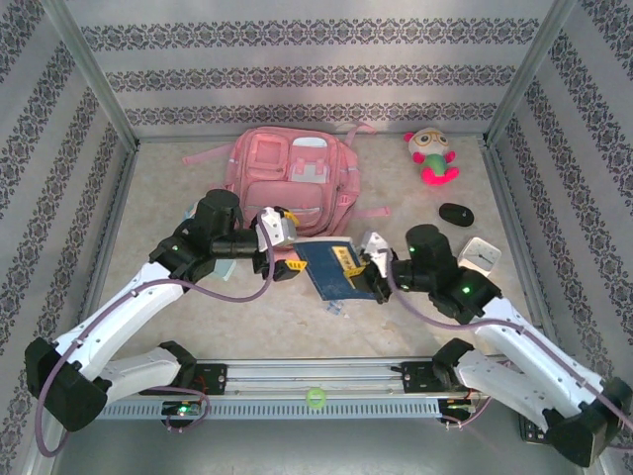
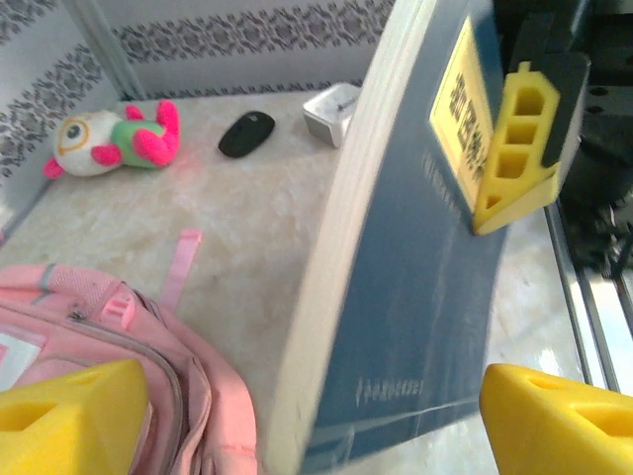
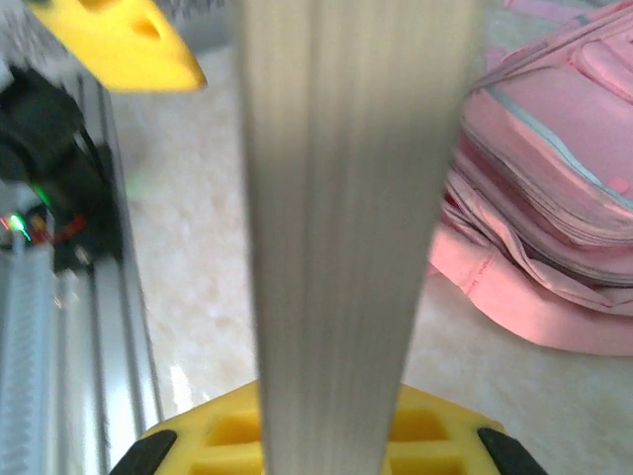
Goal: Pack books, pencil case, and school supplies into a backpack
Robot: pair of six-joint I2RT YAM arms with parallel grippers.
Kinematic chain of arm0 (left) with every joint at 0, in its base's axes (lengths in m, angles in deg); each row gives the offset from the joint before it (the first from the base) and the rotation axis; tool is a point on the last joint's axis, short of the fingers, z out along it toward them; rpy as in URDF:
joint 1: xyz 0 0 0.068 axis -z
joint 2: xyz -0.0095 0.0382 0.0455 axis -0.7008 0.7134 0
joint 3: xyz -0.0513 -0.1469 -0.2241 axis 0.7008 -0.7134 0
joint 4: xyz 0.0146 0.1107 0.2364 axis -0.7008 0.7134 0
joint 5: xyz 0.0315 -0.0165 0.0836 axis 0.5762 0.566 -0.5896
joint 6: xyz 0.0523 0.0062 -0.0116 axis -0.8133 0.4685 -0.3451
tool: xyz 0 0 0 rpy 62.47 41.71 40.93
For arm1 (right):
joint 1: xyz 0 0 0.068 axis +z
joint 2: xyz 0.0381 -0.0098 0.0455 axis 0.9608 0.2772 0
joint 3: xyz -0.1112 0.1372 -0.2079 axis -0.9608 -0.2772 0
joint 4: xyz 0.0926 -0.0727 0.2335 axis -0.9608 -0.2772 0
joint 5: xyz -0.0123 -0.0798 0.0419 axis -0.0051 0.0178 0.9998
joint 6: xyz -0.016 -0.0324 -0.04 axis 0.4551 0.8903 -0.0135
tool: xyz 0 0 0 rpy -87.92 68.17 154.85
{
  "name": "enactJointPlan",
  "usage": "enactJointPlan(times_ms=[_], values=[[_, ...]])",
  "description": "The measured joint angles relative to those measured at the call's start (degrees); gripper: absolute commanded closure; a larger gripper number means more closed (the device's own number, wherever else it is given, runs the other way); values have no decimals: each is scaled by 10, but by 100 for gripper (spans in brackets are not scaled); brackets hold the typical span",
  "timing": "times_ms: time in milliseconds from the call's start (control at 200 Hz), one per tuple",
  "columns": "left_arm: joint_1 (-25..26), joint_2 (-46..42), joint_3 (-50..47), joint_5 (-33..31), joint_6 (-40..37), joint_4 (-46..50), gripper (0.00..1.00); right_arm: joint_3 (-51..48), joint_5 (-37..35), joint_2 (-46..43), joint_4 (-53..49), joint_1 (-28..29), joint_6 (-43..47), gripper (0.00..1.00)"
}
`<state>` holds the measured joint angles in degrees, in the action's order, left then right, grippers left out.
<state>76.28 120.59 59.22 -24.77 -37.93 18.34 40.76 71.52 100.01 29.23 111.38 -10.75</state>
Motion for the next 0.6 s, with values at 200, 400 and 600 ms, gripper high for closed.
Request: enactJointPlan(times_ms=[200,400,600], values=[[0,9,47,14,-74,114,16,62,-100,88,-66,60,114,100],[1,26,52,28,-97,157,28,103,-113,130,-78,70,161,100],[1,40,46,32,-85,140,60,133,-101,149,-76,74,182,99]])
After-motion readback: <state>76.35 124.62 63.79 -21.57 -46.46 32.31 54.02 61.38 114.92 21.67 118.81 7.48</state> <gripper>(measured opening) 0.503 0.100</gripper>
